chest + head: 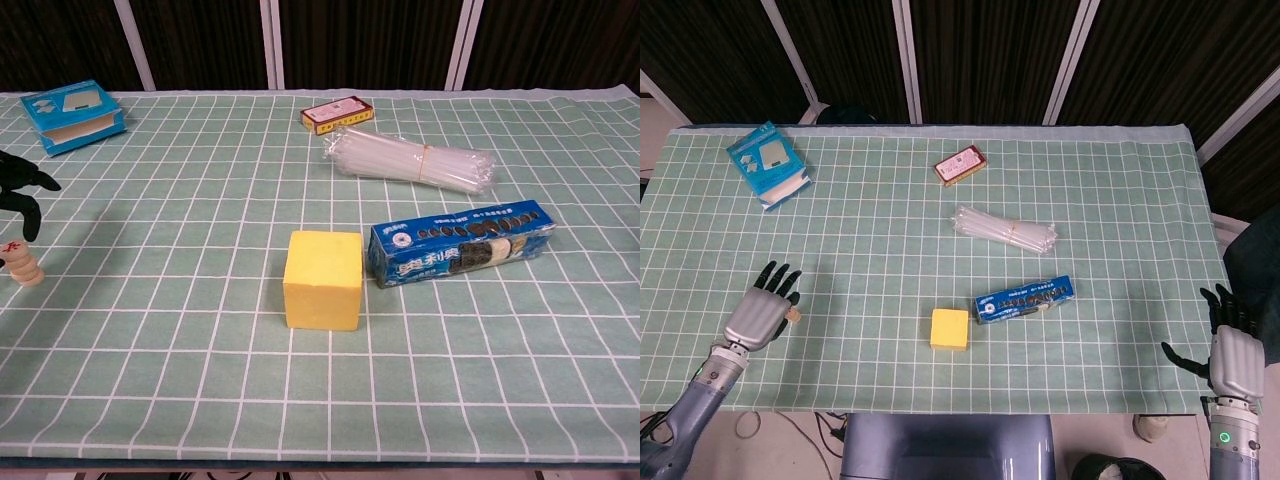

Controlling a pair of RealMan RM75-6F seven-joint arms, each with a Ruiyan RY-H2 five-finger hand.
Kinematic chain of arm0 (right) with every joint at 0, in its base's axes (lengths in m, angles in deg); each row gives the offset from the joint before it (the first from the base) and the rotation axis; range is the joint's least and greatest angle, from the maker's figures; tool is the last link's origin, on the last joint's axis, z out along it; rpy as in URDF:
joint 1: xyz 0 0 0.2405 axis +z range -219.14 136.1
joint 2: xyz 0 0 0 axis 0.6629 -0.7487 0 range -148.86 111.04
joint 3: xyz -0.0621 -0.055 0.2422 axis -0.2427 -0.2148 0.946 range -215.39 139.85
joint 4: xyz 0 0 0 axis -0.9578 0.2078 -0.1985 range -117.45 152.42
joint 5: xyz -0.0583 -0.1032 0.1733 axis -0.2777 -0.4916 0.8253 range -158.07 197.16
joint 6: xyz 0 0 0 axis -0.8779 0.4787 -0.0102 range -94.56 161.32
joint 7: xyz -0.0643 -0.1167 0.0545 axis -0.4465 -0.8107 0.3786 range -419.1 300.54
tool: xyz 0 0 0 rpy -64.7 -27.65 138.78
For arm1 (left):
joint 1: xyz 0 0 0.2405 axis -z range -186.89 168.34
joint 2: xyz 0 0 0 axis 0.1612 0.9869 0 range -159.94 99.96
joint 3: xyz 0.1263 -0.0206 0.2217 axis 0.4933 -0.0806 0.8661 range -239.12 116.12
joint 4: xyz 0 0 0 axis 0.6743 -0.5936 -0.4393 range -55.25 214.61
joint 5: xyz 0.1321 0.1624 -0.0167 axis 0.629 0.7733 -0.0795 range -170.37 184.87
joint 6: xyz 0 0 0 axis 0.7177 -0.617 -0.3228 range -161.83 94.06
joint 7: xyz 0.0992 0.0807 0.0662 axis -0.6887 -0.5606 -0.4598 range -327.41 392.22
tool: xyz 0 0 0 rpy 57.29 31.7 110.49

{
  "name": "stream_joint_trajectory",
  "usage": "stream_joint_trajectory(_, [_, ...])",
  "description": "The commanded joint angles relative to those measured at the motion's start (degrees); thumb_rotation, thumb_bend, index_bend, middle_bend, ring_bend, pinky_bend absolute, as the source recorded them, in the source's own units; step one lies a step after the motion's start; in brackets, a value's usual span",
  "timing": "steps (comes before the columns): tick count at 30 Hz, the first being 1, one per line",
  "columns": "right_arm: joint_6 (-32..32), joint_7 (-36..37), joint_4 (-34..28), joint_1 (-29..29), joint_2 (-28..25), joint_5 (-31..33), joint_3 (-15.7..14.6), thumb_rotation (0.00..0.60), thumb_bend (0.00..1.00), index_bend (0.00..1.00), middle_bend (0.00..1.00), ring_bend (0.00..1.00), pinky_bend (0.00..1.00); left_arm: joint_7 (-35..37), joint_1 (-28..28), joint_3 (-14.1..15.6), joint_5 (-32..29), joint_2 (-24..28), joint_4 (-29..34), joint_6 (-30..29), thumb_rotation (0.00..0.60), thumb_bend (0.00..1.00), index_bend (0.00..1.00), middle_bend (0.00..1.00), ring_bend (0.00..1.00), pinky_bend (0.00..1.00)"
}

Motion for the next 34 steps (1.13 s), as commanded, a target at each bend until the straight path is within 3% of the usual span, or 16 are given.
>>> stream_joint_trajectory(1, [0.0,0.0,0.0,0.0,0.0,0.0,0.0,0.600,0.27,0.12,0.05,0.00,0.00,0.2,-0.1,-0.1,0.1,0.2,0.1,-0.4,0.600,0.34,0.40,0.10,0.00,0.02])
stream_joint_trajectory(6, [0.0,0.0,0.1,0.0,0.0,0.0,0.0,0.600,0.27,0.12,0.05,0.00,0.00,4.1,-0.8,-0.4,1.7,1.8,2.1,-2.6,0.600,0.33,0.27,0.09,0.00,0.02])
stream_joint_trajectory(12, [0.2,0.0,0.1,0.0,0.1,-0.2,0.0,0.600,0.27,0.12,0.05,0.00,0.00,9.7,-3.8,0.1,6.5,6.3,6.1,-10.1,0.600,0.30,0.14,0.06,0.00,0.01])
stream_joint_trajectory(17, [0.7,0.1,0.5,0.0,0.1,-0.9,0.0,0.600,0.27,0.12,0.05,0.00,0.00,12.3,-8.5,-0.6,4.8,9.9,8.3,-17.0,0.600,0.30,0.05,0.01,0.00,0.00])
stream_joint_trajectory(24, [1.4,1.3,1.5,0.0,0.2,-3.8,-0.6,0.600,0.27,0.12,0.05,0.00,0.00,21.7,-14.2,-1.5,2.4,11.0,4.2,-23.5,0.600,0.30,0.01,0.00,0.00,0.00])
stream_joint_trajectory(34, [2.0,3.6,4.4,0.4,-0.1,-10.5,-2.5,0.600,0.27,0.12,0.05,0.00,0.00,28.9,-17.1,-1.2,2.3,12.0,-0.4,-23.7,0.600,0.30,0.00,0.00,0.00,0.00])
